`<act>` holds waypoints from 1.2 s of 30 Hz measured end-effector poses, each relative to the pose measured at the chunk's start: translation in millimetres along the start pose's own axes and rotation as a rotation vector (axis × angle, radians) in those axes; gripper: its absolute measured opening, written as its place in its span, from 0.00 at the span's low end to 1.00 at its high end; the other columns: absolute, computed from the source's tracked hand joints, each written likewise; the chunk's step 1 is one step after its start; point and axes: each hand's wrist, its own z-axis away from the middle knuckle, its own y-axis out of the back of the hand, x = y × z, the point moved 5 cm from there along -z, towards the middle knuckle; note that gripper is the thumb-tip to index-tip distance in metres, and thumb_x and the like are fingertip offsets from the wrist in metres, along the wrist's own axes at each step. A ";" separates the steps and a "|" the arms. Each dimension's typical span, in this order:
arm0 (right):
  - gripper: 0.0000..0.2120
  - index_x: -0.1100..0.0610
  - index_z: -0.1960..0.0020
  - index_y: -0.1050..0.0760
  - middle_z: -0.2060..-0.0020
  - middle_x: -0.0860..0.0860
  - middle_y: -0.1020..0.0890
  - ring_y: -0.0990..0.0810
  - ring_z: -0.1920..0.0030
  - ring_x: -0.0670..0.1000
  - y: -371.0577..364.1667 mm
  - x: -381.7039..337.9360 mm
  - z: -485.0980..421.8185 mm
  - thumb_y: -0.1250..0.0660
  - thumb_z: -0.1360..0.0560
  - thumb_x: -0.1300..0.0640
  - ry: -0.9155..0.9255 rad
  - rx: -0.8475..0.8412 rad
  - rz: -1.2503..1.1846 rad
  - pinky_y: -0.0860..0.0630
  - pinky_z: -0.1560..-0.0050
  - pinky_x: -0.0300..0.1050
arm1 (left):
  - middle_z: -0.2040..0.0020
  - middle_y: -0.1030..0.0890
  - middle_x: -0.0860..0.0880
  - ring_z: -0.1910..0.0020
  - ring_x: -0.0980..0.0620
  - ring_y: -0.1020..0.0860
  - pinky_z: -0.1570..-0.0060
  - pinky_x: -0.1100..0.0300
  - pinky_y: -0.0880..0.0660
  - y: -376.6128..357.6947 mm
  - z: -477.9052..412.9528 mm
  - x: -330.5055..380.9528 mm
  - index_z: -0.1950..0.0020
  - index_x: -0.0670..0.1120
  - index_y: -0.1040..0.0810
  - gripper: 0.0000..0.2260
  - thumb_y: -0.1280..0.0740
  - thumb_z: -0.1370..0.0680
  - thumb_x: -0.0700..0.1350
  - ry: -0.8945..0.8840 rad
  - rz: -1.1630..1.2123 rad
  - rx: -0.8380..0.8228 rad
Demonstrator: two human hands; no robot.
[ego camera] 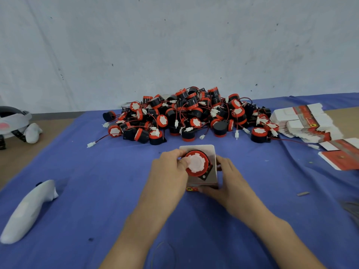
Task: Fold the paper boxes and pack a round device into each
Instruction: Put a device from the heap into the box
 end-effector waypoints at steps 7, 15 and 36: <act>0.24 0.37 0.37 0.35 0.43 0.30 0.31 0.27 0.42 0.38 -20.0 -19.5 15.5 0.26 0.28 0.43 0.087 0.085 0.058 0.29 0.47 0.31 | 0.48 0.18 0.45 0.52 0.45 0.18 0.47 0.47 0.22 -20.4 0.2 -15.1 0.34 0.50 0.24 0.12 0.41 0.16 0.46 0.038 -0.222 -0.091; 0.24 0.20 0.46 0.37 0.45 0.25 0.31 0.26 0.41 0.33 -27.4 -17.7 17.4 0.29 0.24 0.46 -0.063 -0.042 -0.197 0.27 0.48 0.26 | 0.61 0.32 0.51 0.63 0.52 0.30 0.61 0.57 0.30 -35.4 -1.7 -23.8 0.40 0.46 0.25 0.09 0.42 0.16 0.42 -0.025 -0.669 -0.136; 0.06 0.55 0.52 0.33 0.53 0.51 0.26 0.27 0.53 0.53 -24.6 -4.6 6.5 0.38 0.20 0.53 -0.347 0.177 -0.231 0.27 0.55 0.50 | 0.43 0.36 0.58 0.56 0.54 0.21 0.58 0.56 0.23 -10.6 9.0 -31.3 0.37 0.55 0.27 0.09 0.40 0.17 0.49 -0.391 -0.355 0.037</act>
